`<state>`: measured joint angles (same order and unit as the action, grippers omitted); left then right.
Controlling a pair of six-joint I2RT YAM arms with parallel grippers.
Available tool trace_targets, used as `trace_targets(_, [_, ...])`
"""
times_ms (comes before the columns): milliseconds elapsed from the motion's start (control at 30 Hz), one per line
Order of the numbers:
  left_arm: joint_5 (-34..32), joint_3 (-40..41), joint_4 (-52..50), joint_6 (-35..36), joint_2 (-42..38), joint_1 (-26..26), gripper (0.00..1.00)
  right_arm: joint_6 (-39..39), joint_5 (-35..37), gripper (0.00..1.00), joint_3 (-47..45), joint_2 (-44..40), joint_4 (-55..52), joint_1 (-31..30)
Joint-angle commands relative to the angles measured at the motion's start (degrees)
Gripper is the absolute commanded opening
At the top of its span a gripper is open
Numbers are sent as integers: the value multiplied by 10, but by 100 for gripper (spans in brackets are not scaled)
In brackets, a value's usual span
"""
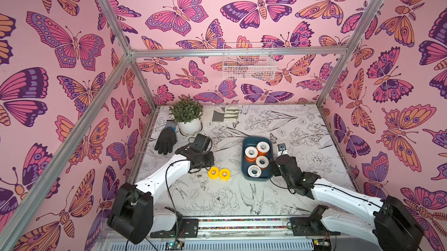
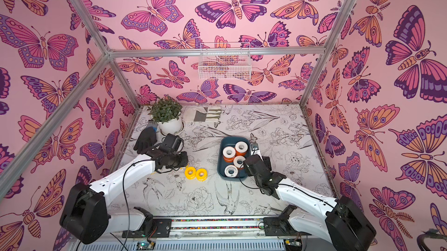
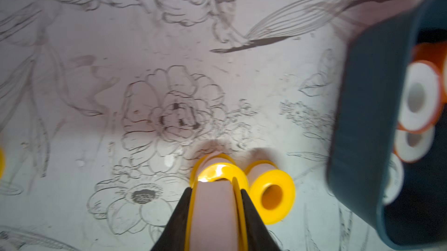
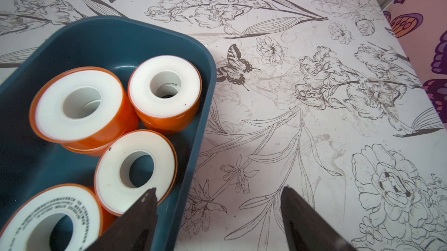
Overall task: Put the sealing tape into the storage box
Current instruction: Pick up the sealing tape at the center of the board, then place the sealing tape in the storage box.
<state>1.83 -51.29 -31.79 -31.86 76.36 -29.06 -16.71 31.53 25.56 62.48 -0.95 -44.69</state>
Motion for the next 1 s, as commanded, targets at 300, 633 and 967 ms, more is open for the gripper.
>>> trace_targets(300, [9,-221,6,-36,161,-205,12,-70,10,83,-22,-44,-9,78])
trace_targets(633, [85,-376,57,-35,351,-239,13,-83,-8,83,-43,-67,9,102])
trace_targets(967, [99,-414,72,-43,422,-234,15,-79,-14,83,-40,-61,11,102])
